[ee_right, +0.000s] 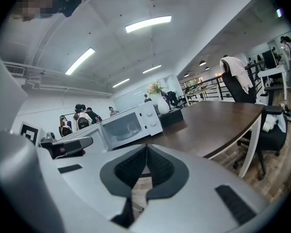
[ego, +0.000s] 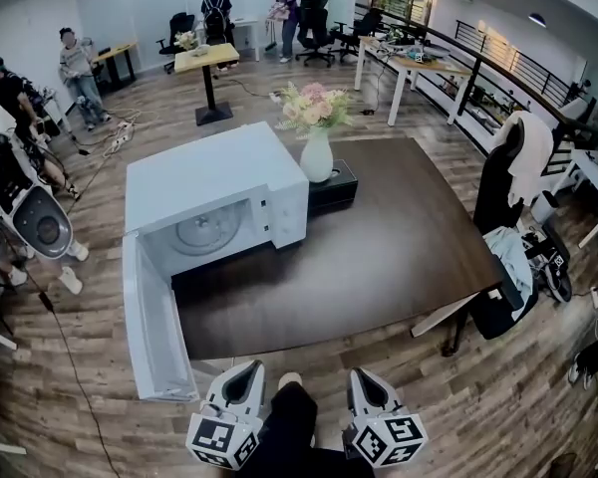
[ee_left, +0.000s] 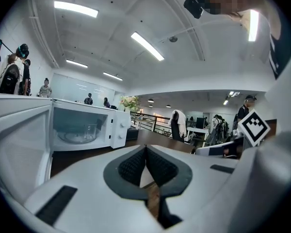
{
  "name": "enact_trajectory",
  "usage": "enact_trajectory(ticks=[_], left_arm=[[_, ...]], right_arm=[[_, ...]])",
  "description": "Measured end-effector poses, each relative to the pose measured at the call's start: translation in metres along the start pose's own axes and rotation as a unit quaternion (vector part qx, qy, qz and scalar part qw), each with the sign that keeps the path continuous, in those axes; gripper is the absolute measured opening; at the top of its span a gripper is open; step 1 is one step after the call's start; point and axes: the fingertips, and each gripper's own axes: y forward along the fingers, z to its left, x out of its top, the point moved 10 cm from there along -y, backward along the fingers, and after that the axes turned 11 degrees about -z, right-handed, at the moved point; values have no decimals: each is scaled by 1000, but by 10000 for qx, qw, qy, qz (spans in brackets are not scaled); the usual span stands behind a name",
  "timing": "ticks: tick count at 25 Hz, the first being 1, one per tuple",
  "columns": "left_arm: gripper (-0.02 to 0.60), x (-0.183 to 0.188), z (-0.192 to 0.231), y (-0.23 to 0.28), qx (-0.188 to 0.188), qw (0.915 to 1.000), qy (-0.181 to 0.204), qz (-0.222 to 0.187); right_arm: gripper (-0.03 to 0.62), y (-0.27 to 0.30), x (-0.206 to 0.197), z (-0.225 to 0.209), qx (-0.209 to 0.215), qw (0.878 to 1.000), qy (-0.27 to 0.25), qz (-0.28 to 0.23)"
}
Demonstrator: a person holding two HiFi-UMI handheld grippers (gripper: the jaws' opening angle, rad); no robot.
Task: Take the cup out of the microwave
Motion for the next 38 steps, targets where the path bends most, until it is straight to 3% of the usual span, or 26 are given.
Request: enact_trajectory(ticks=[22, 31, 38], left_arm=[[5, 16, 122, 162, 391, 9990, -165, -134], [5, 9, 148, 183, 574, 9976, -340, -208], [5, 8, 164, 187, 1155, 9922, -389, -268]], right_arm=[[-6, 225, 45, -20, 592, 9977, -162, 284], [-6, 275, 48, -17, 805, 9947, -415, 483], [-6, 306, 50, -10, 1381, 9844, -680, 857]])
